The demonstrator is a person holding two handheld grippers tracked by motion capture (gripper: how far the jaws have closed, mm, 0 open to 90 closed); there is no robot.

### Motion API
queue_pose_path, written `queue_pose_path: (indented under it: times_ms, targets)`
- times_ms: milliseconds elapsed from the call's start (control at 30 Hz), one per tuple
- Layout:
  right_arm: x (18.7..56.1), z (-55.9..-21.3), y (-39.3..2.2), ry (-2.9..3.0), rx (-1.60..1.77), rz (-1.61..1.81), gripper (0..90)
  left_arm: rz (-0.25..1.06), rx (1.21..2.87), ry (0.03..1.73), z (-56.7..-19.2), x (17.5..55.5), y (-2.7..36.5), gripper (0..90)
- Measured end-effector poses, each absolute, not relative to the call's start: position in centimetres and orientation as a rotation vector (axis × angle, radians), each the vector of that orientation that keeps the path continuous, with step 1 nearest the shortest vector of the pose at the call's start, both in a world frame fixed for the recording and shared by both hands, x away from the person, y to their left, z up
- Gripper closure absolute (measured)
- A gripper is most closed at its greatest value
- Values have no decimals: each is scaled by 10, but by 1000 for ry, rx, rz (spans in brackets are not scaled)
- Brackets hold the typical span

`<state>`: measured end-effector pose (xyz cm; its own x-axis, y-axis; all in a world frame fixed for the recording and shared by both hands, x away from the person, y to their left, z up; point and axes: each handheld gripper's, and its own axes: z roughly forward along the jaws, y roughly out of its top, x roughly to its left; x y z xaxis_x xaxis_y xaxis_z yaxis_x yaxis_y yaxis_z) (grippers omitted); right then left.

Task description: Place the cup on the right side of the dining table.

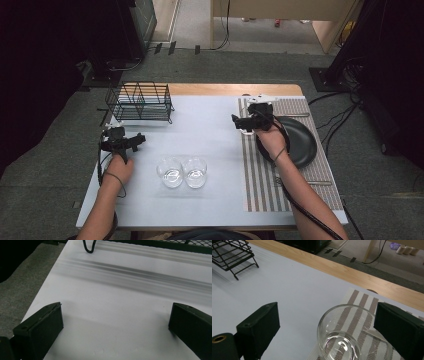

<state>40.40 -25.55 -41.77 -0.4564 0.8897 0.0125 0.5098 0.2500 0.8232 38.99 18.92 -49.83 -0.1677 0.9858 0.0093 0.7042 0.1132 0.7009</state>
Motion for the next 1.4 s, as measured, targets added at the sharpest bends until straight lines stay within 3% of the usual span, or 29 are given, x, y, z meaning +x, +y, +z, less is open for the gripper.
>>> queue_pose_path:
  times_ms: [1400]
  targets:
    - [393,-415,-232,2142,1195,1111,66,799,1637,1932,-498,390,189,0]
